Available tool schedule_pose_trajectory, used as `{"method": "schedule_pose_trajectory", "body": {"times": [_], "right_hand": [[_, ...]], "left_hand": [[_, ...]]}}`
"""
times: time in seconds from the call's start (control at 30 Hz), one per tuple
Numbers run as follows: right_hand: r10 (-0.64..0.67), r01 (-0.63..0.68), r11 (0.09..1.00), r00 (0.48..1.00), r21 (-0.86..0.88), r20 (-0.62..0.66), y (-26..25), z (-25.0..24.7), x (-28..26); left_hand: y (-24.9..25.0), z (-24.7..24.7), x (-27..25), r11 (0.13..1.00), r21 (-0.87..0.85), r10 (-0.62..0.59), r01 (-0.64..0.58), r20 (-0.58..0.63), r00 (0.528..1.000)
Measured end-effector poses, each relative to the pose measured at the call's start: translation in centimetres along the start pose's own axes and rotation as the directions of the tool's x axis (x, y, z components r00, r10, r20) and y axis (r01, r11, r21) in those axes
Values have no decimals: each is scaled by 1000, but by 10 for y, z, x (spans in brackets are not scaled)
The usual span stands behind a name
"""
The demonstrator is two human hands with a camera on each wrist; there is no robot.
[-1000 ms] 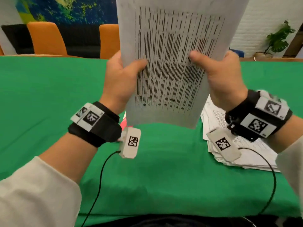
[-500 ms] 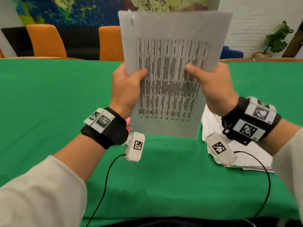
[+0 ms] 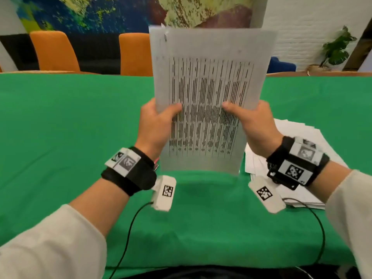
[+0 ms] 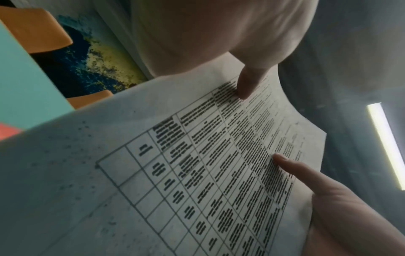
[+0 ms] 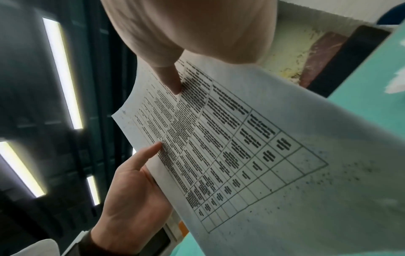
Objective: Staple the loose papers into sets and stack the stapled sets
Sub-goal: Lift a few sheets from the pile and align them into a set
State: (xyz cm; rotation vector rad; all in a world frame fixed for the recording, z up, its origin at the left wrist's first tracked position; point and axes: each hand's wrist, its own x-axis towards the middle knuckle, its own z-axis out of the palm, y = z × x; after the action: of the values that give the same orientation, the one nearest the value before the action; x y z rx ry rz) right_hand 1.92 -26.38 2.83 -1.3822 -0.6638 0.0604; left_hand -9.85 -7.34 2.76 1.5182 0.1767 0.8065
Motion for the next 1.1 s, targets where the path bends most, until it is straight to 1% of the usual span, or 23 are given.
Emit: {"method": "schedule_pose_trajectory", "body": {"times": [0.07,0.13,0.2,0.27,0.33,0.4,0.5,0.57,0.63,0.73,0.83,0.93,1.03,1.1], "right_hand": [[-62,62,997,998,36,7,-12,-1,5],[-81,81,996,997,34,9,-12,-2,3],[-35,35,999,999,-25,17,2,-3,-4],[51,-49,995,999,-90,19,21,-3,-16],[109,-107,988,994,-113,12,31,-3,-22],[117,-115,988,993,-107,7,28,-2,-20],[78,-78,995,997,-57,6,14,0,-14],[69,-68,996,998,-52,10,13,0,-14],[134,-132,989,991,-63,30,23,1,-17],[299,-299,954,952,-16,69,37,-1,-24],[351,-356,934,926,8,141,36,-5,-27],[402,-416,909,895,36,193,31,-10,-32],[469,-477,879,855,-22,222,33,-14,-41],[536,-545,838,812,-30,229,39,-18,-50]], "left_hand": [[13,1,5,999,-9,48,-48,9,999],[11,0,4,998,-10,58,-58,12,998],[-5,-2,-7,1000,-6,8,-8,7,1000],[-25,-5,-20,998,18,-57,56,16,998],[-35,-6,-26,996,53,-75,74,21,997],[-32,-6,-22,996,44,-79,79,17,997],[-17,-5,-12,998,6,-60,60,-4,998],[-17,-6,-10,998,-3,-59,59,-15,998],[-27,-9,-16,993,19,-119,119,1,993],[-41,-13,-26,963,84,-259,255,39,965],[-39,-17,-24,940,69,-338,334,70,938],[-38,-24,-23,894,71,-448,443,132,884],[-47,-35,-30,856,185,-513,482,200,835],[-52,-46,-33,837,287,-530,467,210,821]]}}
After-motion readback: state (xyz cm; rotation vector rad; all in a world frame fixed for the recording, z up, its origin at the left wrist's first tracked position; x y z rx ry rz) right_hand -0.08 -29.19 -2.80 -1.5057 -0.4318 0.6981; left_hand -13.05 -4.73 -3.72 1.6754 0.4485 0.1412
